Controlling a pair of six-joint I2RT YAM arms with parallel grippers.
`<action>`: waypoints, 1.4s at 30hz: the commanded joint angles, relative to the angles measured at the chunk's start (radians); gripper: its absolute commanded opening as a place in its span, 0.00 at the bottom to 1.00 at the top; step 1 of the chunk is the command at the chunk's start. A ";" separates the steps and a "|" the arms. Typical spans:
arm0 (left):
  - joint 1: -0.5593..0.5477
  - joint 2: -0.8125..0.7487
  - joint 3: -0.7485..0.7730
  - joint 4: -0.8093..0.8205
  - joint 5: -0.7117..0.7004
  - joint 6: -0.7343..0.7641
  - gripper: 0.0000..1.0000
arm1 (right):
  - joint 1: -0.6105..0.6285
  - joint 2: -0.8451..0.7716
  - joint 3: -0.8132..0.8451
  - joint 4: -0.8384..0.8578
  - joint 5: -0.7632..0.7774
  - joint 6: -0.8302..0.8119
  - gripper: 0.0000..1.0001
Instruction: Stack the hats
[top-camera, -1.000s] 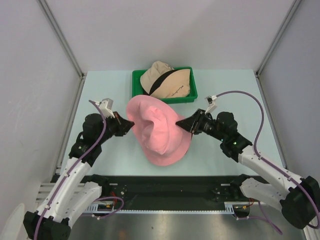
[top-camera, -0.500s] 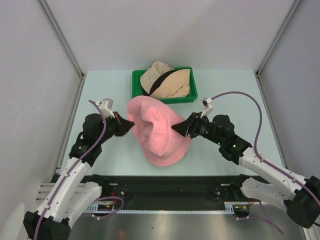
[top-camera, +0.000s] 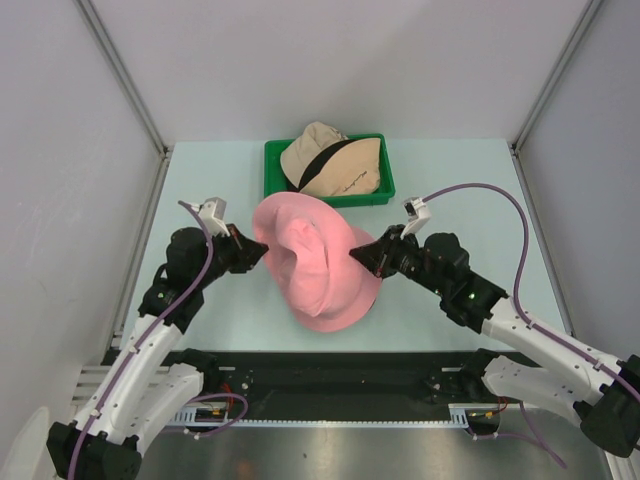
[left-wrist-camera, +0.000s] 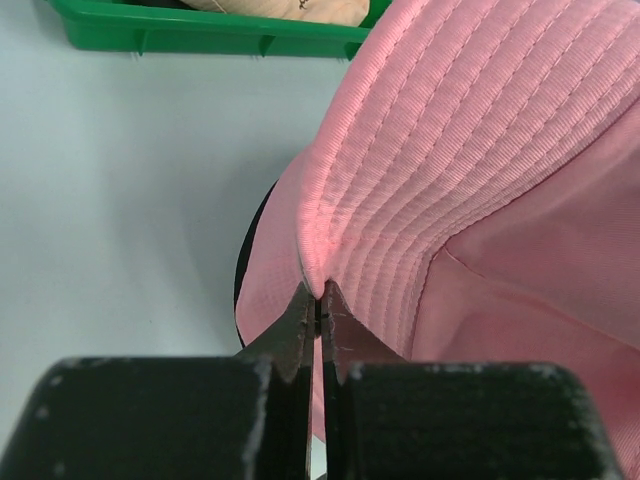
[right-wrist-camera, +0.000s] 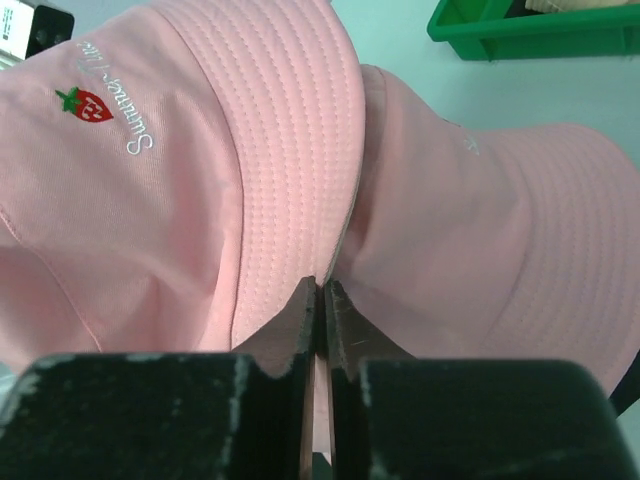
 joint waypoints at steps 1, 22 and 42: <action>0.007 0.002 0.001 0.037 0.001 0.016 0.00 | 0.010 -0.021 0.029 0.048 0.022 -0.007 0.00; 0.007 0.229 -0.021 0.172 0.050 -0.052 0.00 | -0.019 -0.012 -0.077 -0.210 0.341 0.104 0.00; 0.009 0.298 -0.230 0.228 0.002 -0.084 0.00 | -0.019 -0.003 -0.184 -0.247 0.380 0.153 0.00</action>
